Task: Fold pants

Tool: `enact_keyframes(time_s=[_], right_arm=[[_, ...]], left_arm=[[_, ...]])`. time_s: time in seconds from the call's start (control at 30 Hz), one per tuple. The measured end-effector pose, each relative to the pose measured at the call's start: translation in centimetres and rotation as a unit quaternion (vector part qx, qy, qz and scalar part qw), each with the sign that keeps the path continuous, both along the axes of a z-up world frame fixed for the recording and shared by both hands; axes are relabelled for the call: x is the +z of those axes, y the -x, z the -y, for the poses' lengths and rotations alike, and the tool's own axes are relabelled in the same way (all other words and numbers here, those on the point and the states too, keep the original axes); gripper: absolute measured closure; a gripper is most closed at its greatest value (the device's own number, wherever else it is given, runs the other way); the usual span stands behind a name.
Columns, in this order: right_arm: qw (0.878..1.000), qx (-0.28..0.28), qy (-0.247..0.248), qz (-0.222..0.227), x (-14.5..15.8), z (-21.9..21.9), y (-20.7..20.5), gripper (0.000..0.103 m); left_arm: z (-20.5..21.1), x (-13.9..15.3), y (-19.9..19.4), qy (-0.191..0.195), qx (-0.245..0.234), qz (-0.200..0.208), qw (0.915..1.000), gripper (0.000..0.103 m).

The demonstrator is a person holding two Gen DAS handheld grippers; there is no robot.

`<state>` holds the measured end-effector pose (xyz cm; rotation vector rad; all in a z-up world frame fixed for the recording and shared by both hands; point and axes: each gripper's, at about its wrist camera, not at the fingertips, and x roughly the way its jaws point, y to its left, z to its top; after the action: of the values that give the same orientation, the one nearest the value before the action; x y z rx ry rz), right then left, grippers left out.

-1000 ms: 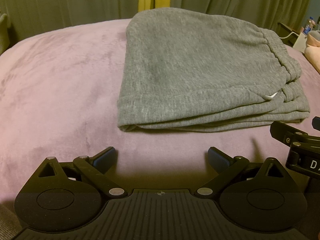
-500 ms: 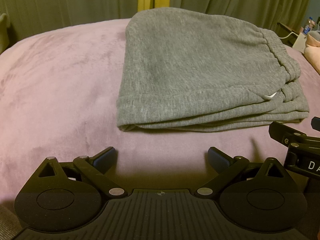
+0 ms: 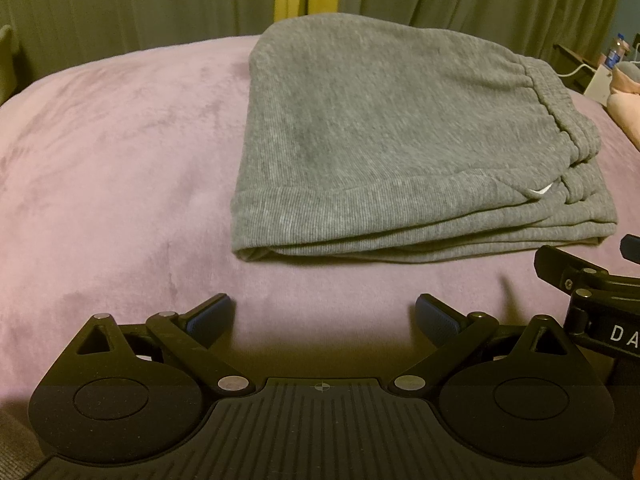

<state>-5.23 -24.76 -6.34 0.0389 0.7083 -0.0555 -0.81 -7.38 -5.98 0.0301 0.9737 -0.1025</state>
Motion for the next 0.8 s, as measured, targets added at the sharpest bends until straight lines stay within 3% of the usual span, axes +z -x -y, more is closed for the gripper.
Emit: enact_keyframes(time_s=[0.8], right_arm=[[1.000, 0.006, 0.007, -0.006, -0.40, -0.23, -0.09, 0.004]], left_arm=[[-0.13, -0.21, -0.09, 0.000, -0.001, -0.002, 1.0000, 0.001]])
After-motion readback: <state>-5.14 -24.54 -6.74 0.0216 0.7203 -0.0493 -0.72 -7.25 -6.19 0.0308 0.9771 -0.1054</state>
